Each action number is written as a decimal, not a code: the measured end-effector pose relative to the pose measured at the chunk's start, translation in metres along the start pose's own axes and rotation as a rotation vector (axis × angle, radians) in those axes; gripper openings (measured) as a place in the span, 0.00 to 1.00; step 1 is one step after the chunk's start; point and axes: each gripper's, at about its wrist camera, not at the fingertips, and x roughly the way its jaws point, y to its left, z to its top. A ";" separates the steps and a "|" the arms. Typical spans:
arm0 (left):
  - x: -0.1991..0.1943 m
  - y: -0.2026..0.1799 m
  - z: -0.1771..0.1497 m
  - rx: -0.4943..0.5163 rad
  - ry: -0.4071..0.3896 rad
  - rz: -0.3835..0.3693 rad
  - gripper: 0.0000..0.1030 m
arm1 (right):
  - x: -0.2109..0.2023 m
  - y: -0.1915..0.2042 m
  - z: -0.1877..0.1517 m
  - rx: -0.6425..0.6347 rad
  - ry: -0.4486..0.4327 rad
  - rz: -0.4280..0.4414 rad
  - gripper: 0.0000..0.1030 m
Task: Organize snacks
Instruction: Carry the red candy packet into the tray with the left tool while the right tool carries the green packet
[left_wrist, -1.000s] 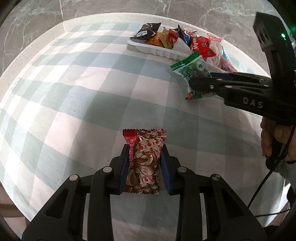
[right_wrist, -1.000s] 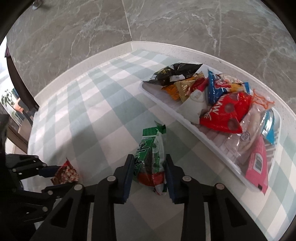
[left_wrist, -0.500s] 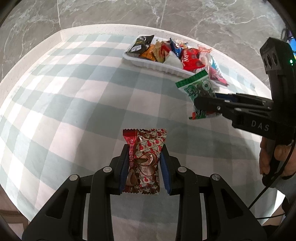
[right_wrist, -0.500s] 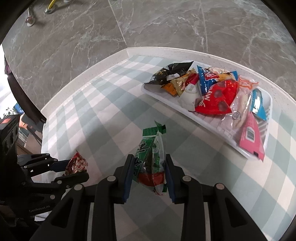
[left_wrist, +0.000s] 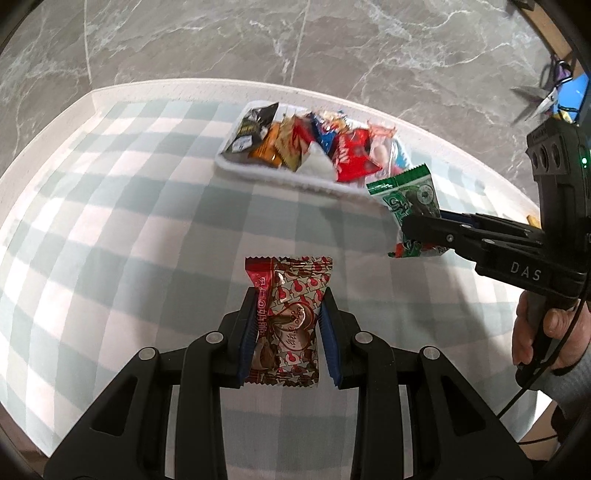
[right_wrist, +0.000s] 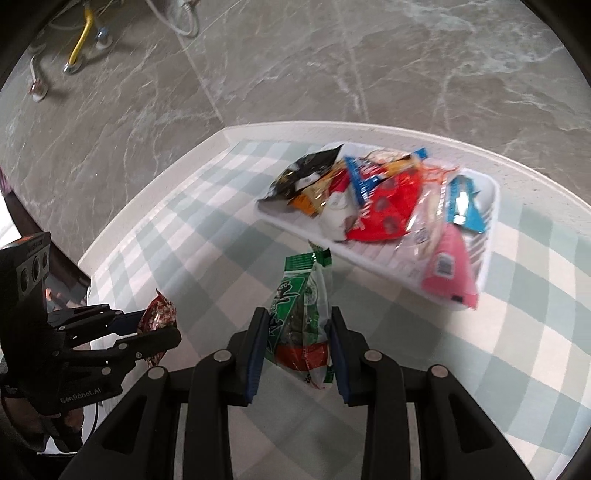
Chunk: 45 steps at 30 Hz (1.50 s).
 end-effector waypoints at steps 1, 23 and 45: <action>0.001 0.000 0.004 0.003 -0.002 -0.005 0.28 | -0.002 -0.003 0.002 0.011 -0.004 -0.002 0.34; 0.037 -0.007 0.110 0.088 -0.049 -0.077 0.28 | -0.003 -0.047 0.058 0.136 -0.085 -0.051 0.34; 0.116 -0.016 0.195 0.141 -0.024 -0.073 0.28 | 0.048 -0.069 0.115 0.146 -0.081 -0.052 0.34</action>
